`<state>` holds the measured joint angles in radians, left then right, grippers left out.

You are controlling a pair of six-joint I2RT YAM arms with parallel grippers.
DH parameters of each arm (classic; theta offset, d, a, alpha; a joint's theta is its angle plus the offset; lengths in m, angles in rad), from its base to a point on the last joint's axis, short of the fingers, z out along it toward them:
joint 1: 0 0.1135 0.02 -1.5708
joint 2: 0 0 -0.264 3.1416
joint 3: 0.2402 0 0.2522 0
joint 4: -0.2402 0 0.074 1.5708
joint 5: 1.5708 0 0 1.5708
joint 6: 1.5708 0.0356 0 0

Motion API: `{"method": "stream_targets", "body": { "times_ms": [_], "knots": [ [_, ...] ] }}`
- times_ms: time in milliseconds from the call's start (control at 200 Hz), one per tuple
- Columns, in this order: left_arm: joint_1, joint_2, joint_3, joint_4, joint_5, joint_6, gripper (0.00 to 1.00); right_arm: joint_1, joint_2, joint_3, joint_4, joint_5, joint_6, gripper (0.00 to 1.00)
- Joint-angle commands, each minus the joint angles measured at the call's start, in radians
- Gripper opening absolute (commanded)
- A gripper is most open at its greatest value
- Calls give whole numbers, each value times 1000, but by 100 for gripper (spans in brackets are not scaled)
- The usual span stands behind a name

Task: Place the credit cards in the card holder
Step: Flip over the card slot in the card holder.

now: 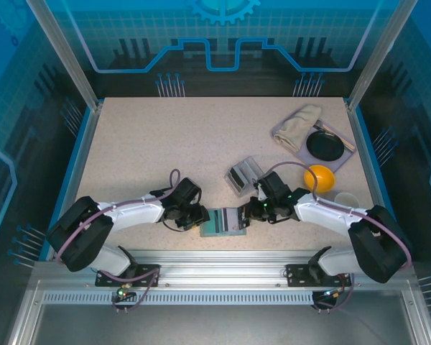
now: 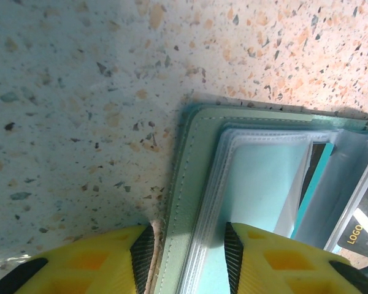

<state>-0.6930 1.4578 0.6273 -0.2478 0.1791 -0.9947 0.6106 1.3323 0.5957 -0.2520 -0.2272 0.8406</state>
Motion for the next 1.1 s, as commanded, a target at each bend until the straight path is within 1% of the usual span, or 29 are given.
{"method": "stream_targets", "body": {
  "times_ms": [0, 85, 215, 405, 540, 675, 785, 895, 1025, 1095],
  "knots": [
    [-16, 47, -4, 54, 10, -7, 39, -20, -36, -35, -39, 35, 17, 9],
    [-16, 47, -8, 55, 9, -9, 39, -22, -59, -45, -49, 50, 6, 9],
    [-17, 55, -5, 62, 14, -11, 39, -22, -35, -53, -17, 17, 6, 8],
    [-17, 51, -6, 60, 12, -15, 39, -19, -36, -43, -43, 49, -15, 9],
    [-17, 56, -4, 64, 16, -14, 38, -12, -20, -46, -24, 35, -15, 9],
    [-20, 61, -1, 68, 16, -19, 38, 11, 19, -56, 33, 27, -2, 9],
    [-20, 62, -1, 68, 16, -18, 38, 30, 7, -75, 112, 10, 35, 8],
    [-19, 63, -3, 66, 11, -21, 38, 31, -9, -78, 147, -6, 53, 8],
    [-20, 61, -5, 68, 11, -21, 37, 28, -37, -60, 106, 19, 34, 9],
    [-19, 59, -6, 66, 8, -21, 37, 27, -57, -42, 45, 45, 9, 9]
  ]
}}
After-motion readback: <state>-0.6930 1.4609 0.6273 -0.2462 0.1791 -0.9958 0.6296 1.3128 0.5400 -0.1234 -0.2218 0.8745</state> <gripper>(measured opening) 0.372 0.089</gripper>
